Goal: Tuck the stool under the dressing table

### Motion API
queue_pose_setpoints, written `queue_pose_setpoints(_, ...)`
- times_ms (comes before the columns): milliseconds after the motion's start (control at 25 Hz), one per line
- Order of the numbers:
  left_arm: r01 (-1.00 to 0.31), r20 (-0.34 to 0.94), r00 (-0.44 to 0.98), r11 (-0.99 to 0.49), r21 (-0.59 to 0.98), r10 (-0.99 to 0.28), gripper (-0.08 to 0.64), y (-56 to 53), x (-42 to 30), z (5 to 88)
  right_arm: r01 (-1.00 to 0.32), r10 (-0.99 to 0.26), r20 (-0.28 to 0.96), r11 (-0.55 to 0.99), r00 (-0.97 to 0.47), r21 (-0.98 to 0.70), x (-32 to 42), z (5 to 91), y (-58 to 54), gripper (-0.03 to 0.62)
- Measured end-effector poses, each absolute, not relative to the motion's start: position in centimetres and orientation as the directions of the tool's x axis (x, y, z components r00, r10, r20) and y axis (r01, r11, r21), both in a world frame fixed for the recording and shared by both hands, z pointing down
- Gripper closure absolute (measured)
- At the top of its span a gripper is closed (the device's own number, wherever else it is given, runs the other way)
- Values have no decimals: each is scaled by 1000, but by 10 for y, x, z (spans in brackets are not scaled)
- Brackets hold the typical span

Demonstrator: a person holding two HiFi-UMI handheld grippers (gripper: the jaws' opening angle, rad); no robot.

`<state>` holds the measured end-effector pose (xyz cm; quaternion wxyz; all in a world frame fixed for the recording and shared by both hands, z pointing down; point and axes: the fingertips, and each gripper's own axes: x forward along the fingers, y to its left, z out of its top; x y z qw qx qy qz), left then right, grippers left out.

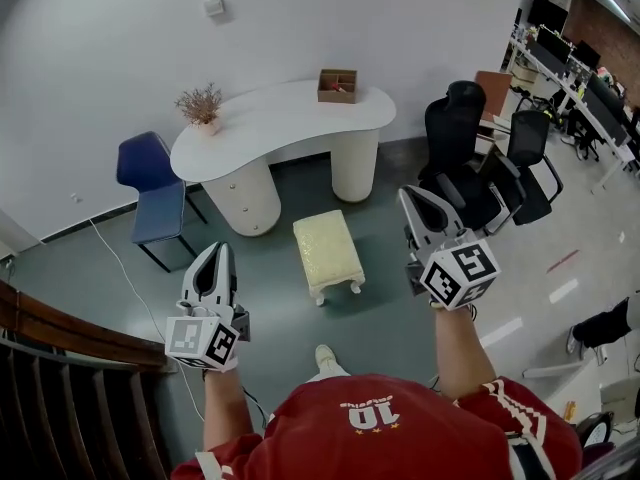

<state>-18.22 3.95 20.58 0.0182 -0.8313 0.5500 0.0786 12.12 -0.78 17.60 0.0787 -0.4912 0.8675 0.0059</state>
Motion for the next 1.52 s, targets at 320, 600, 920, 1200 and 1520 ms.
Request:
queue_pose_setpoints(320,-905,-198,399,-419,74,-896,552,-36,-221,197,-863,-854,-167,505,-493,-31,81,161,-71,588)
queue_pose_setpoints(600,-845,-257,506,-532,42,-823,124,-69,-194,186,-797,-787,-161,604,-596,-1,62,167,-100,247)
queue_pose_setpoints(920,-837,-197,539,-547,-13,-819,72,-99,-191,201,-792,-781,-150,611,-606,22,36,173,-121,98)
queue_pose_setpoints(1200,-822,-138,552,-565,75,-822,74,-128,-217,232,-797,-797,-54,603,-601,-35,26,213,-136,105)
queue_pose_setpoints(1520,-784,32,602,-583,216,-798,69,-151,-201,345,-791,-773,167,595,-612,-140,43,322,-165,104)
